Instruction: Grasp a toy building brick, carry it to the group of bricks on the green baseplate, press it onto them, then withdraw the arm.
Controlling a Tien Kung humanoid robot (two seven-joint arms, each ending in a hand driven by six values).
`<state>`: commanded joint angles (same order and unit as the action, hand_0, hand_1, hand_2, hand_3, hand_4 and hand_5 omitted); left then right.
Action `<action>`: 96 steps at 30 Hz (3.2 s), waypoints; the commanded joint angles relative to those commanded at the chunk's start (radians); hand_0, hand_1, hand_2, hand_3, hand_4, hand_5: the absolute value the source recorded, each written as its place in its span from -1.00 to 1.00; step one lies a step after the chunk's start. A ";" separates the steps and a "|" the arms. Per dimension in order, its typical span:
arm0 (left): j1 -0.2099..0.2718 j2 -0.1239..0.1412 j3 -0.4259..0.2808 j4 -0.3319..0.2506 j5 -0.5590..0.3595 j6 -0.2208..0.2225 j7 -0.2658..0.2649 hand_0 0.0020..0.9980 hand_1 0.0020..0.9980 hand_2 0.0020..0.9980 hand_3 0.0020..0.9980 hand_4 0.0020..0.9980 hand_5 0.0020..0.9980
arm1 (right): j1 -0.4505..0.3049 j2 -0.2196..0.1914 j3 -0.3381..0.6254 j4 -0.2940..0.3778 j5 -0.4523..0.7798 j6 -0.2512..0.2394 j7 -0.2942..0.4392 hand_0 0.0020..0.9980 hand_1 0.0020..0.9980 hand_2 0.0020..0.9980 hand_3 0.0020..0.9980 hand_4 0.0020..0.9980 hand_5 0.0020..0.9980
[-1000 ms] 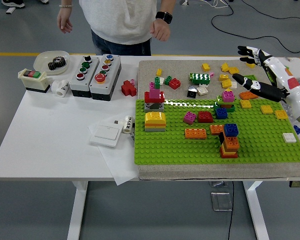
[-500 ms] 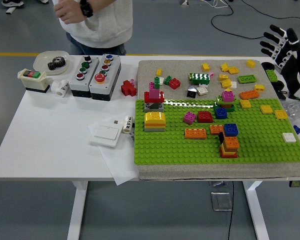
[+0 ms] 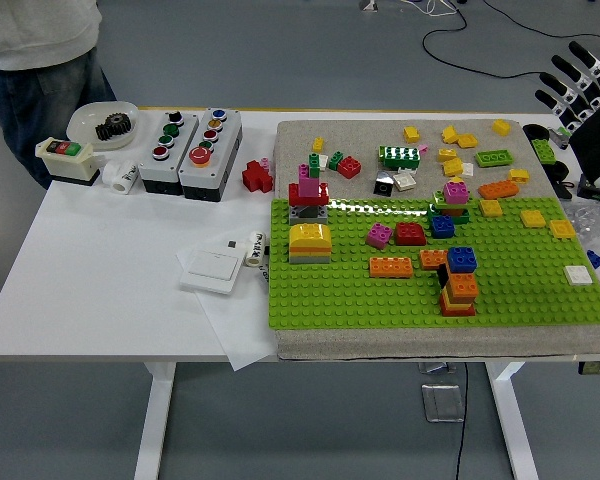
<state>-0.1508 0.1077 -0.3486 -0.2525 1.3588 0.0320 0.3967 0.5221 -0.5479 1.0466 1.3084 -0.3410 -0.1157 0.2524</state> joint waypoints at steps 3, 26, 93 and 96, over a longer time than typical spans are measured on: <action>-0.001 0.000 -0.001 0.000 0.001 0.001 0.000 -0.16 -0.06 0.03 0.19 0.24 0.52 | 0.002 0.003 0.002 -0.007 0.002 0.004 -0.001 0.81 0.68 0.75 0.76 1.00 0.86; -0.008 -0.002 0.001 -0.002 0.001 0.003 0.004 -0.15 -0.05 0.04 0.19 0.24 0.52 | 0.011 0.017 0.007 -0.036 0.028 0.024 -0.006 0.81 0.66 0.73 0.74 1.00 0.89; -0.005 -0.005 -0.007 -0.002 0.011 -0.007 -0.001 -0.15 -0.04 0.06 0.19 0.24 0.52 | 0.017 0.033 -0.005 -0.070 0.084 0.028 -0.013 0.81 0.66 0.69 0.69 1.00 0.90; -0.006 -0.005 -0.007 -0.002 0.012 -0.007 -0.001 -0.15 -0.04 0.06 0.19 0.24 0.52 | 0.017 0.033 -0.005 -0.071 0.082 0.027 -0.012 0.81 0.66 0.69 0.69 1.00 0.90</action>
<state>-0.1567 0.1029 -0.3561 -0.2548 1.3712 0.0249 0.3957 0.5388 -0.5145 1.0421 1.2374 -0.2594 -0.0884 0.2407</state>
